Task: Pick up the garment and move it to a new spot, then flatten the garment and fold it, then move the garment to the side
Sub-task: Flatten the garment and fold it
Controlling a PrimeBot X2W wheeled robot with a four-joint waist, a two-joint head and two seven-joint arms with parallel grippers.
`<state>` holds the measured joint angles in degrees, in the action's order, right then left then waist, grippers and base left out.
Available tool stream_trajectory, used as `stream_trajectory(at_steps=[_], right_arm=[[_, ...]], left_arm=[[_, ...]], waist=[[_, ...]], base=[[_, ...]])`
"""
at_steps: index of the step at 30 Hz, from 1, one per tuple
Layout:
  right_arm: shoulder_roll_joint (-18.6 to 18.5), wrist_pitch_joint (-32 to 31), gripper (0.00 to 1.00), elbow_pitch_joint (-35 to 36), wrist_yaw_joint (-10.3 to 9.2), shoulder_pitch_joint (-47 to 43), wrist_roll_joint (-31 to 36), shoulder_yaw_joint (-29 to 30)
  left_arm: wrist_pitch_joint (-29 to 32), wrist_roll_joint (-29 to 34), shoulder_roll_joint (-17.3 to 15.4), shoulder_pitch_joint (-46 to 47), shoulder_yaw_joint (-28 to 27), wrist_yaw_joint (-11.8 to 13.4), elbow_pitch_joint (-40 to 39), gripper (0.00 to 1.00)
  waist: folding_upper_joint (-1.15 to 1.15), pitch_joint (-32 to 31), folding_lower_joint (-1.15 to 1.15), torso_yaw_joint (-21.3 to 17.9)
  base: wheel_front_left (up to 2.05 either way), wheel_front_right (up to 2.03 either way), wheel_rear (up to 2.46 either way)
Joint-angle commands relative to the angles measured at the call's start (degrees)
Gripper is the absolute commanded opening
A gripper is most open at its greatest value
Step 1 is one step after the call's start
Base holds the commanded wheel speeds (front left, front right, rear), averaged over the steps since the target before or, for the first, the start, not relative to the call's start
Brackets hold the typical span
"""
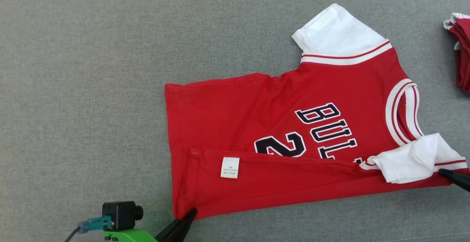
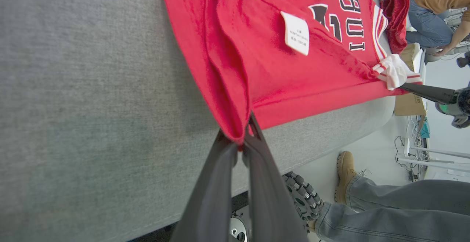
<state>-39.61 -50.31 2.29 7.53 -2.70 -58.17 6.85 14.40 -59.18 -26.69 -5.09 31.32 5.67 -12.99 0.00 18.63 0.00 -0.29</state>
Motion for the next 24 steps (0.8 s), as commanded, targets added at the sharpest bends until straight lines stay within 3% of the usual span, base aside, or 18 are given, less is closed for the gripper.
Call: stream_trajectory(at_steps=[1, 2, 3, 8, 11, 17, 24], right_arm=[[0.1, 1.1, 0.44, 0.4, -0.09, 0.0, 1.6, 0.0], [0.2, 1.6, 1.0, 0.2, -0.09, 0.0, 2.4, -0.1], [0.2, 2.1, 1.0, 0.2, -0.09, -0.1, 3.5, -0.7], [-1.5, 7.6, 1.0, 0.9, -0.07, 0.5, 8.3, -0.8], [-2.7, 10.2, 1.0, 3.9, -0.06, 3.1, 7.5, 1.3], [-4.4, 12.4, 1.0, 7.5, -0.07, 15.7, 9.7, -0.1], [-1.8, 9.9, 1.0, 0.1, -0.07, 37.8, 16.6, -9.4]], left_arm=[[-1.2, 1.0, 0.7, -0.7, -0.2, 0.5, 1.0, 0.33], [-1.8, 1.6, 1.0, -0.6, -0.1, 0.6, 1.7, 0.78], [-2.5, 1.9, 1.5, -0.4, 0.2, 0.8, 2.6, 1.0], [-5.1, 4.5, 2.8, 0.8, 0.3, 1.6, 4.8, 1.0], [-6.8, 6.3, 1.5, 1.8, -1.2, 2.8, 3.1, 1.0], [-5.6, 12.1, -0.7, 11.7, -3.9, 6.5, 1.4, 1.0], [0.3, 14.5, 4.1, 30.3, -0.4, 3.6, 9.5, 1.0]], waist=[[0.0, 0.3, 0.0, 0.0], [0.0, 0.4, 0.0, 0.1], [0.0, 0.5, 0.0, 0.1], [0.0, 1.1, 0.0, 0.4], [0.0, 2.5, 0.0, 0.1], [0.0, 9.6, 0.0, 1.3], [0.0, 18.0, 0.0, 6.9]], base=[[0.0, 0.0, 0.0], [0.0, 0.0, 0.0], [0.0, 0.0, 0.0], [0.0, 0.0, 0.0], [0.0, 0.0, 0.0], [0.0, 0.0, 0.0], [0.0, 0.0, 0.0]])
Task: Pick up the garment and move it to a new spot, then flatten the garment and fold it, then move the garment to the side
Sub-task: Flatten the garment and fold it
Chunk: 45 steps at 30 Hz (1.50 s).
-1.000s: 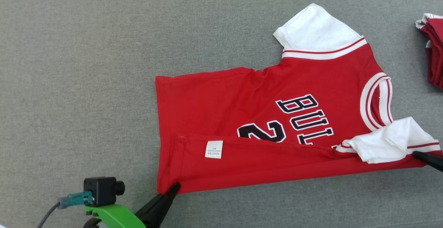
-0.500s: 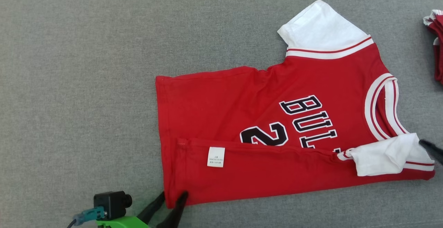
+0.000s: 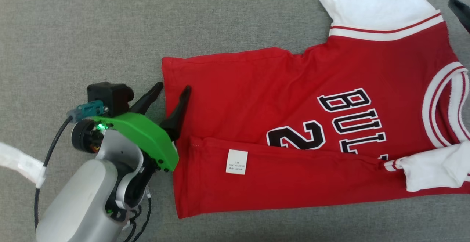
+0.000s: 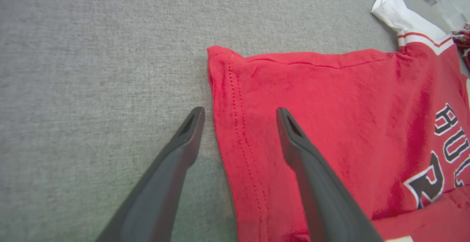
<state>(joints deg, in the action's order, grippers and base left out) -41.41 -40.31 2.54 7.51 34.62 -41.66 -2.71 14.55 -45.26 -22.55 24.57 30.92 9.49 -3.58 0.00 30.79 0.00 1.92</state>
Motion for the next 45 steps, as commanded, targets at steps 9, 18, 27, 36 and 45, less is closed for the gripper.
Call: stream_trajectory(at_steps=[9, 18, 27, 36, 45], right_arm=[[3.4, -3.0, 1.0, -13.1, -0.05, 17.6, 5.7, -9.1], [3.9, -5.6, 1.0, -18.5, -0.03, 19.7, 4.0, -13.8], [3.1, 3.9, 0.0, -18.6, -0.05, 21.7, 2.3, -16.1], [-1.4, 14.1, 0.0, -14.0, -0.06, 19.8, -3.7, -16.5], [-6.3, 26.6, 0.0, -3.3, -0.05, -2.4, -10.2, -11.2]], left_arm=[[1.6, 1.2, 4.3, 9.3, 3.7, -4.1, 10.8, 1.0], [3.3, -1.8, 6.0, 10.1, 5.8, -8.8, 12.9, 0.09], [1.7, -2.7, 6.5, 10.6, 5.0, -9.4, 12.8, 0.0], [-4.4, -0.7, 3.8, 9.5, 1.0, -7.3, 7.6, 0.0], [-10.6, -2.7, 1.8, -3.8, -2.5, -2.9, -5.2, 0.0]], waist=[[0.0, 8.0, 0.0, 7.9], [0.0, 7.3, 0.0, 7.0], [0.0, 6.5, 0.0, 5.9], [0.0, 1.3, 0.0, 2.9], [0.0, -6.3, 0.0, -2.0]], base=[[0.0, 0.0, 0.0], [0.0, 0.0, 0.0], [0.0, 0.0, 0.0], [0.0, 0.0, 0.0], [0.0, 0.0, 0.0]])
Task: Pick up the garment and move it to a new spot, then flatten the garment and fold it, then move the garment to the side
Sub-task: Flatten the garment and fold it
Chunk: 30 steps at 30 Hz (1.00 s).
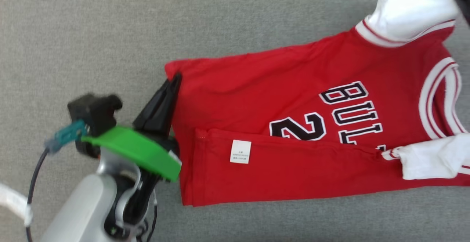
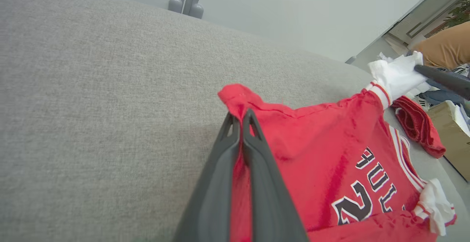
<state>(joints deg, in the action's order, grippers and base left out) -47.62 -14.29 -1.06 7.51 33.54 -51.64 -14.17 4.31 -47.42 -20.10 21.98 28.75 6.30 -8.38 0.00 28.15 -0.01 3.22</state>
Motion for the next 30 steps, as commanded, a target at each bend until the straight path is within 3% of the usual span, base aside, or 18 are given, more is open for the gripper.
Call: stream_trajectory(at_steps=[1, 6, 10, 19, 20, 21, 22, 23, 30], right_arm=[[-0.1, 1.7, 0.0, 1.0, -0.05, -4.0, -0.7, 1.2], [2.3, 6.8, 0.0, 4.5, -0.05, -19.3, -2.2, 5.0], [5.5, 8.9, 0.0, 5.2, -0.05, -26.2, -2.5, 5.8], [10.5, 10.4, 0.0, 1.9, -0.05, -30.0, -0.4, 4.7], [10.8, 10.3, 0.06, 1.0, -0.05, -30.1, 0.1, 4.7], [10.9, 9.8, 0.27, 0.3, -0.05, -30.2, 0.8, 4.4], [11.1, 9.8, 0.69, -0.4, -0.05, -30.0, 1.7, 4.0], [11.1, 9.8, 1.0, -1.2, -0.05, -29.7, 2.6, 3.7], [12.1, 10.5, 1.0, -2.9, -0.06, -28.3, 5.8, 5.1]], left_arm=[[-0.9, -0.9, -0.7, -3.1, -0.6, 0.8, -1.7, 0.0], [-3.4, -5.4, -0.2, -13.9, -2.7, 3.0, -5.8, 0.0], [-4.5, -7.1, 0.1, -18.2, -3.3, 3.5, -4.7, 0.0], [-5.4, -9.0, 1.1, -20.5, -3.4, 2.5, 0.4, 0.0], [-5.3, -9.0, 0.9, -21.0, -3.4, 2.8, 0.9, 0.02], [-5.2, -8.7, 0.6, -21.2, -3.3, 3.1, 1.4, 0.25], [-5.3, -7.7, 0.1, -21.3, -3.0, 3.4, 2.2, 0.42], [-5.7, -6.7, -0.3, -21.4, -2.7, 3.8, 2.9, 1.0], [-14.7, 0.2, 1.3, -23.3, -2.1, 6.4, 7.9, 1.0]], waist=[[0.0, -4.4, 0.01, -3.9], [0.0, -7.9, 0.01, -6.2], [0.0, -9.4, 0.01, -7.5], [0.0, -10.9, 0.01, -8.3], [0.0, -11.0, 0.01, -8.4], [0.0, -11.0, 0.01, -8.4], [0.0, -11.1, 0.01, -8.4], [0.0, -11.1, 0.01, -8.4], [0.0, -11.6, 0.01, -7.9]], base=[[0.0, 0.0, 0.0], [0.0, 0.0, 0.0], [0.0, 0.0, 0.0], [0.0, 0.0, 0.0], [0.0, 0.0, 0.0], [0.0, 0.0, 0.0], [0.0, 0.0, 0.0], [0.0, 0.0, 0.0], [0.0, 0.0, 0.0]])
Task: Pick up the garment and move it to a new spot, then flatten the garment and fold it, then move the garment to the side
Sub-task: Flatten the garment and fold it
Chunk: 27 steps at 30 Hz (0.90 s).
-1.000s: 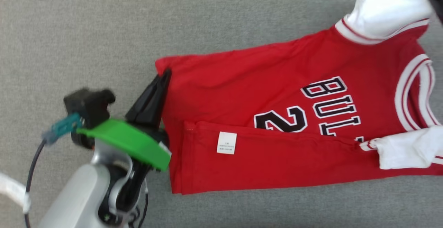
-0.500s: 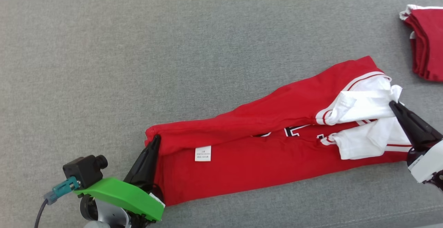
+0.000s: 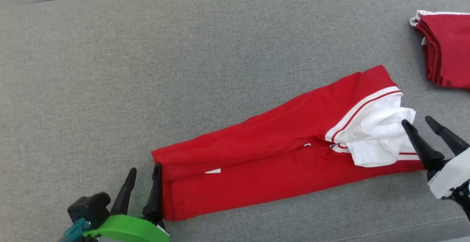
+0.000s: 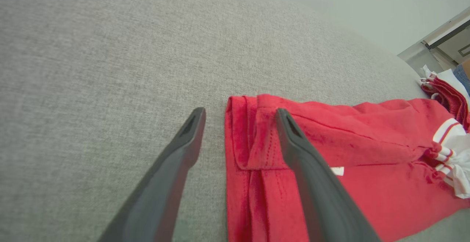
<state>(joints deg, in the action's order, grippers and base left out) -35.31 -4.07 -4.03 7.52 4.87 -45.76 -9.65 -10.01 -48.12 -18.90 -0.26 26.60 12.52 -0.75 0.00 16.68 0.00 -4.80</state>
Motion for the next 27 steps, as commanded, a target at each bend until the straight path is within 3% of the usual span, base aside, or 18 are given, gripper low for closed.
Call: stream_trajectory(at_steps=[1, 5, 9, 13, 19, 27], right_arm=[[0.3, 0.5, 1.0, 0.3, -0.07, 0.4, -0.6, 1.6], [0.8, -1.2, 1.0, -0.7, -0.06, 1.4, 0.9, 4.5], [3.0, -4.8, 1.0, -3.8, -0.06, 3.4, 1.2, 5.6], [4.3, -9.3, 1.0, -8.9, -0.04, 6.4, 3.3, 3.1], [4.9, -11.9, 1.0, -15.9, -0.05, 10.0, 4.8, -3.1], [-1.5, -11.8, 1.0, -21.8, -0.14, 12.5, 6.3, -10.0]], left_arm=[[-2.2, 2.0, 0.6, -1.5, -0.2, 0.5, 0.6, 1.0], [-4.9, 7.9, 2.7, -3.1, -1.4, 1.1, 2.1, 1.0], [-5.2, 14.4, 7.1, -4.0, -5.6, 0.2, 1.3, 1.0], [-5.1, 20.2, 11.5, -5.5, -9.9, -2.7, 1.5, 1.0], [-5.2, 26.0, 15.0, -7.3, -15.1, -7.6, 2.4, 1.0], [-5.2, 25.8, 16.0, -7.4, -17.6, -10.5, 3.0, 1.0]], waist=[[0.0, -0.2, 0.0, 0.2], [0.0, -0.5, 0.0, 1.0], [0.0, -0.8, 0.0, 2.1], [0.0, -1.1, 0.0, 3.2], [0.0, -1.3, 0.0, 4.8], [0.0, -1.4, 0.0, 7.8]], base=[[0.0, 0.0, 0.0], [0.0, 0.0, 0.0], [0.0, 0.0, 0.0], [0.0, 0.0, 0.0], [0.0, 0.0, 0.0], [0.0, 0.0, 0.0]])
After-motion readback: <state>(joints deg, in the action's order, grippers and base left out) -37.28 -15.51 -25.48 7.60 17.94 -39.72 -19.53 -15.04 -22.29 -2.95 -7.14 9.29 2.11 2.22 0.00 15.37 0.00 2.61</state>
